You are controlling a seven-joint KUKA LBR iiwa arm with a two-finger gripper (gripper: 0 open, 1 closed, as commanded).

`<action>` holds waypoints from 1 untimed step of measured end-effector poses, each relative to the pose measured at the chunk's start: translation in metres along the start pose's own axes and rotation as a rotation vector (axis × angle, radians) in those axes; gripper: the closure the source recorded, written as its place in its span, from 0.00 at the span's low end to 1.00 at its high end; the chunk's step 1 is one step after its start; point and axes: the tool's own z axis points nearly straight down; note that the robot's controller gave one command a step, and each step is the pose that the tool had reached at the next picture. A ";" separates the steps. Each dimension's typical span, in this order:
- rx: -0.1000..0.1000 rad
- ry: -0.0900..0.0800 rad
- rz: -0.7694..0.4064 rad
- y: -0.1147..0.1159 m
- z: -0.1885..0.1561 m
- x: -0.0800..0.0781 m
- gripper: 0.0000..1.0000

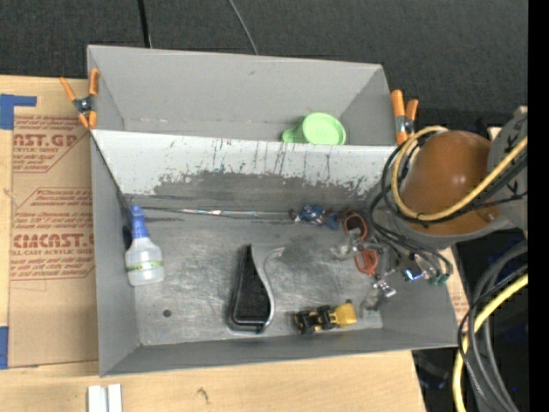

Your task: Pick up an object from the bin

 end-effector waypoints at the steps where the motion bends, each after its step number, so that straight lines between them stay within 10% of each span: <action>1: -0.003 -0.002 -0.167 0.023 0.027 0.011 0.00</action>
Offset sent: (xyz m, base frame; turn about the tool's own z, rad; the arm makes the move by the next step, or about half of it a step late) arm -0.0219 0.0272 -0.0350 -0.5039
